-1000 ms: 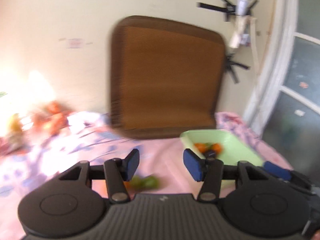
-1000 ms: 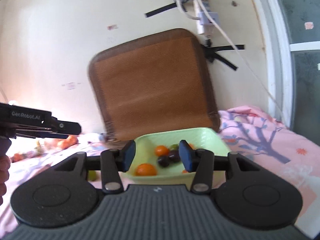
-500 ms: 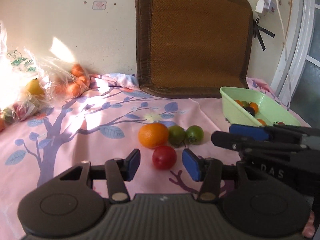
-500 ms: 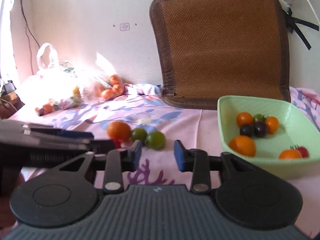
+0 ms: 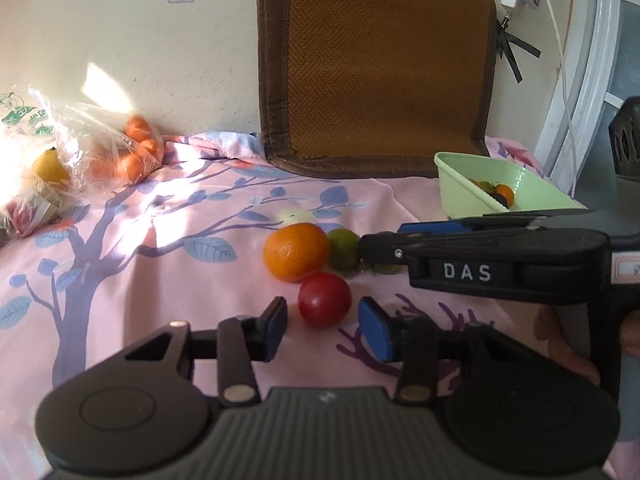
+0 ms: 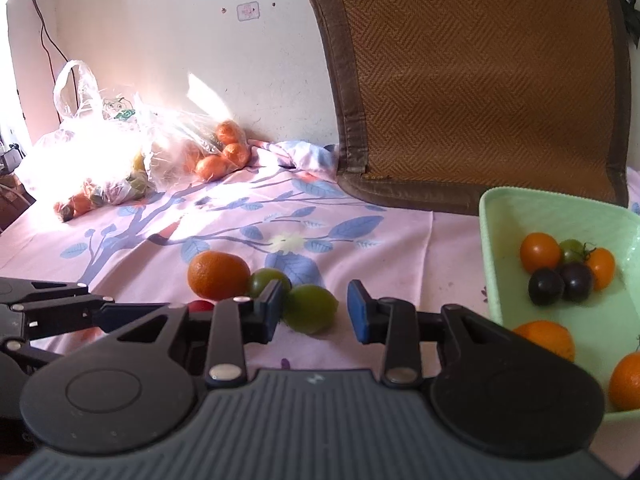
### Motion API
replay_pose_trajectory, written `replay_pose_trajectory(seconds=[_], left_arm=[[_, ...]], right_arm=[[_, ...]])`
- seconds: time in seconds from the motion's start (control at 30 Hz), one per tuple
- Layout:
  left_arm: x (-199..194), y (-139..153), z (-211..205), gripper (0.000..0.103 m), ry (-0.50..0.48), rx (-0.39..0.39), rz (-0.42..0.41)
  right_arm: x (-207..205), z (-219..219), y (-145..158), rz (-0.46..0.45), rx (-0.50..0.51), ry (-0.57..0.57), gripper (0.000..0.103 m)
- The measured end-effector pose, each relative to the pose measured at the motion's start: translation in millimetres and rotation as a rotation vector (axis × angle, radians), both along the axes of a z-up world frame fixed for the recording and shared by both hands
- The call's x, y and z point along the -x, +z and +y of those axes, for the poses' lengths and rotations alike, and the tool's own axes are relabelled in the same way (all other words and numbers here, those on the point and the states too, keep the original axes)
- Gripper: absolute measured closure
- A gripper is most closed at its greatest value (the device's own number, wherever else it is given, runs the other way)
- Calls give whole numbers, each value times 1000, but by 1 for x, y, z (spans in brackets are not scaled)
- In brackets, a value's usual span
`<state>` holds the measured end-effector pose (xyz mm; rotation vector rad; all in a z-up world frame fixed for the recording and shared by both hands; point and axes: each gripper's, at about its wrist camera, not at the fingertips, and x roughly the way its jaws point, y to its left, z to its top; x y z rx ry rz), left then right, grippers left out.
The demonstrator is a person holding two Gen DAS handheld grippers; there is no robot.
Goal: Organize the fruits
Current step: 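Grasp a red tomato with the left tool while the right tool grasps a green tomato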
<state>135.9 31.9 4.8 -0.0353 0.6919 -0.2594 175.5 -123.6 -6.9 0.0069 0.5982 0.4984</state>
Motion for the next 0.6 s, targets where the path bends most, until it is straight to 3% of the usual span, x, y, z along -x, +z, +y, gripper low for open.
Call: replay_pose_trajectory(seconds=[0.1,0.2,0.37,0.6], left_arm=[[1,1,2,74,-6,17,7],[11,7,0,74,-36,39,3],[52,11,-18,74,-122,58,-4],[104,4,-53,74,-238,24,0]], right_arm=[[-1,-1,-1,34,-32,9,71],[15,-5,3,10,-29,-19,71],[69,-32,10,-65,-29,-73,71],[148,-83,-5,-73,-44,-203,71]])
